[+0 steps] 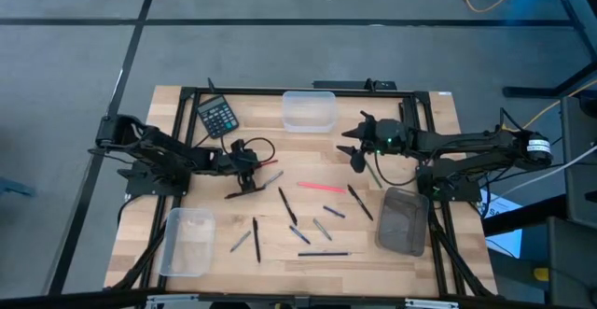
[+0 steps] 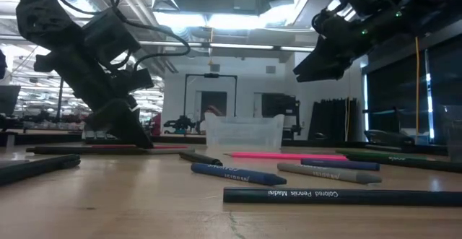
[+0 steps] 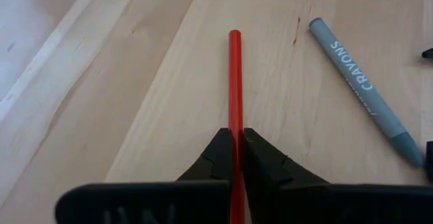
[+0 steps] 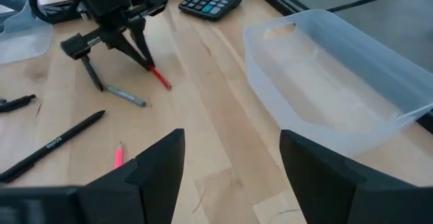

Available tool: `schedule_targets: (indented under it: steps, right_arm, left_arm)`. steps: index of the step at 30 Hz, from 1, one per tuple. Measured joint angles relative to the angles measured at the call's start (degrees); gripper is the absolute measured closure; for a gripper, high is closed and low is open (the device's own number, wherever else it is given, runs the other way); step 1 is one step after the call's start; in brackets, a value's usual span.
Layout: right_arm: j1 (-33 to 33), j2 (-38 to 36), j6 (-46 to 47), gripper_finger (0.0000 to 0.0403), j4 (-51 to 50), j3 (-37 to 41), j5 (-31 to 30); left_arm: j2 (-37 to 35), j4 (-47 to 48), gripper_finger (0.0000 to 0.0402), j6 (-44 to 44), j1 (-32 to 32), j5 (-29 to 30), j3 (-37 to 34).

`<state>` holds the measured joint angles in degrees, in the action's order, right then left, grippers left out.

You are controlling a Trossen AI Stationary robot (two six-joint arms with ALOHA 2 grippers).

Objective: Sort crayons/erasers/pens/pencils in bins
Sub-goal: Put the red pencil into the top transparent bin

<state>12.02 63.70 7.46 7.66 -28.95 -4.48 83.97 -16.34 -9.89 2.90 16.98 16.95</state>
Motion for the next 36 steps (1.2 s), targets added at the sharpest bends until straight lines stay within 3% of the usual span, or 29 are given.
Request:
schedule_targets:
  steps: [5,10,13,20,24,29,36]
  right_arm:
    - [-2.1,0.0,0.0,0.0157,-0.3,0.0,-0.8]
    - [-2.8,0.0,-1.8,0.0157,-0.3,0.0,-5.8]
    - [-2.8,0.0,-3.8,0.0157,0.1,0.0,-7.8]
    - [-2.8,0.0,-4.9,0.0157,-0.8,0.0,-6.6]
    - [-2.8,0.0,-8.5,0.0157,-2.7,0.0,-6.2]
    - [-2.8,0.0,-15.8,0.0157,0.7,0.0,-11.9]
    - [-2.8,0.0,-18.1,0.0157,6.1,0.0,-12.8]
  left_arm:
    - [0.1,-0.7,0.0396,2.2,0.0,0.8,-0.1]
    - [0.0,-3.3,0.0397,6.7,1.0,2.0,0.1]
    - [0.0,-0.2,0.0397,8.6,2.2,3.3,2.8]
    - [0.3,18.1,0.0396,14.1,4.3,2.1,18.2]
    - [0.3,18.6,0.0395,18.9,5.3,0.4,25.6]
    - [1.8,17.9,0.0399,22.8,9.7,-1.5,33.0]
    - [13.1,18.3,0.0399,27.5,18.4,-10.4,46.2]
